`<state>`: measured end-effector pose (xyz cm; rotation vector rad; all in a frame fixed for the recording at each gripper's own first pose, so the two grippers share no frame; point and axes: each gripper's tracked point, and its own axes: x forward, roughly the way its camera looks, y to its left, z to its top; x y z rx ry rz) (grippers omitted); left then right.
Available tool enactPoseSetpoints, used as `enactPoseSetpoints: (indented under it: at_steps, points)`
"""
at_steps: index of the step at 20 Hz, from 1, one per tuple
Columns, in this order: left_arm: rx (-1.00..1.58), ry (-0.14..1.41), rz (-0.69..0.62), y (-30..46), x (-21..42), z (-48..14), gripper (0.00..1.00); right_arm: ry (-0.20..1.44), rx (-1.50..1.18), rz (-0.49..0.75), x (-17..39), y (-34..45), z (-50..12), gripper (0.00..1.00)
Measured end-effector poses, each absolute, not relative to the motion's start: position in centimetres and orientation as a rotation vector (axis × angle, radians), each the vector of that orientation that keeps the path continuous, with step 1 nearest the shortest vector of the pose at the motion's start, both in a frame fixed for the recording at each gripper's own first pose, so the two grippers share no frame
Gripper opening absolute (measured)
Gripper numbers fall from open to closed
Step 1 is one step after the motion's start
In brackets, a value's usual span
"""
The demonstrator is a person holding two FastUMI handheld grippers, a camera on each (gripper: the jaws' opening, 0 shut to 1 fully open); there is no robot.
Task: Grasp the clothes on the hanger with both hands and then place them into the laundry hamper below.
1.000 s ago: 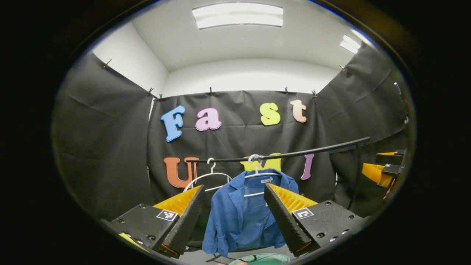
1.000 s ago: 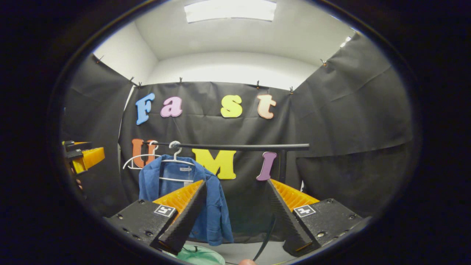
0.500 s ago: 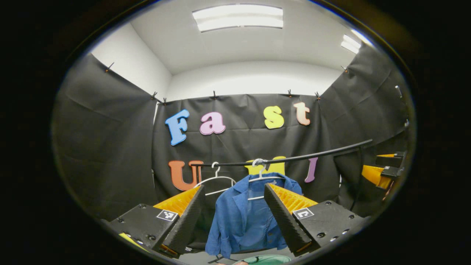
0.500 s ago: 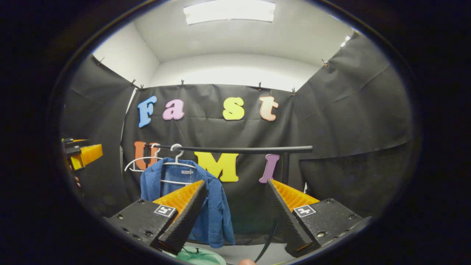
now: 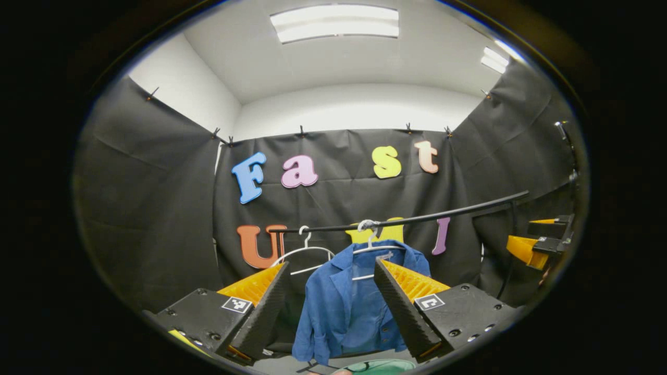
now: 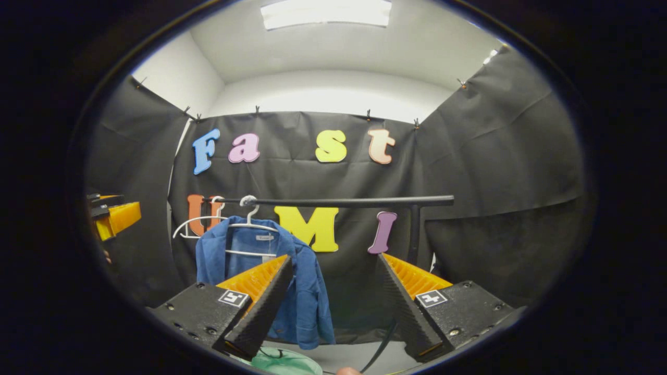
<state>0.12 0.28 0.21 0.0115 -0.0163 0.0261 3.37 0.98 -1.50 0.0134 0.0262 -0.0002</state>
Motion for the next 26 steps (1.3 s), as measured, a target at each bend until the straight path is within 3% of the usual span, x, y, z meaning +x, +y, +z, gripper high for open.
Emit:
enactPoseSetpoints:
  at_steps: [15, 21, 26]
  points:
    - [-0.043, 0.136, -0.120, 1.8, 5.2, -9.0, 0.99, 0.156, -0.027, -0.020, 7.8, 11.1, -7.7, 1.00]
    - [-0.080, 0.198, -0.106, 0.1, 9.2, -13.9, 1.00, 0.253, -0.004, 0.025, 14.0, 12.3, -12.1, 1.00]
    - [-0.067, 0.283, -0.015, -0.9, 13.9, -18.4, 0.98, 0.325, 0.012, 0.086, 20.4, 13.2, -15.2, 1.00]
